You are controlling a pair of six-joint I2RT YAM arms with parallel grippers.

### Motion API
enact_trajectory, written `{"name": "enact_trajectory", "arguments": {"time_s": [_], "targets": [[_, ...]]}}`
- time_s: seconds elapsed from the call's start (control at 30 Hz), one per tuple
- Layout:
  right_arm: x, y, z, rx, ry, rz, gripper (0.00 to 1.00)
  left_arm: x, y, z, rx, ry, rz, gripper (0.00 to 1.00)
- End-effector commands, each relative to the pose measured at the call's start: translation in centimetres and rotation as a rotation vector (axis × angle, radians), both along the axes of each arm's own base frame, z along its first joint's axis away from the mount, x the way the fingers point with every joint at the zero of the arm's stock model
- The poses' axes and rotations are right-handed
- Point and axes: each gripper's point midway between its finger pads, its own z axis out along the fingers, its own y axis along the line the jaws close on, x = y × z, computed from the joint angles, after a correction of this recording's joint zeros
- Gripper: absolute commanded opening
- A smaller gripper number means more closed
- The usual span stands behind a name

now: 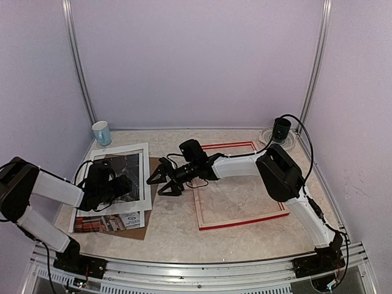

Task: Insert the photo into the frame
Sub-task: Pick up the glass panel from the mat board.

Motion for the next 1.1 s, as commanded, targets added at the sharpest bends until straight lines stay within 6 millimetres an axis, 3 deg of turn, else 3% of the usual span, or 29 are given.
{"name": "enact_trajectory", "arguments": {"time_s": [0.0,0.4,0.63,0.8,1.07], "targets": [[-0.1,0.3,-0.5,0.066,0.050,0.025,0.91,-0.7,-0.8,-1.1,0.000,0.056,-0.045,0.87],[0.1,0.9,-2.9,0.025,0.090,0.015,0.80,-0.7,-0.9,-1.2,0.000,0.059,-0.046,0.87],[-0.4,1.3,-2.3,0.059,0.087,0.039,0.59,-0.6,-0.9,-1.2,0.002,0.059,-0.046,0.87],[-0.5,1.3,-1.9,0.068,0.086,0.047,0.31,-0.6,-0.9,-1.2,0.003,0.060,-0.046,0.87],[-0.6,1.1,-1.7,0.073,0.081,0.055,0.08,-0.5,-0.9,-0.5,-0.003,0.037,-0.047,0.87]]}}
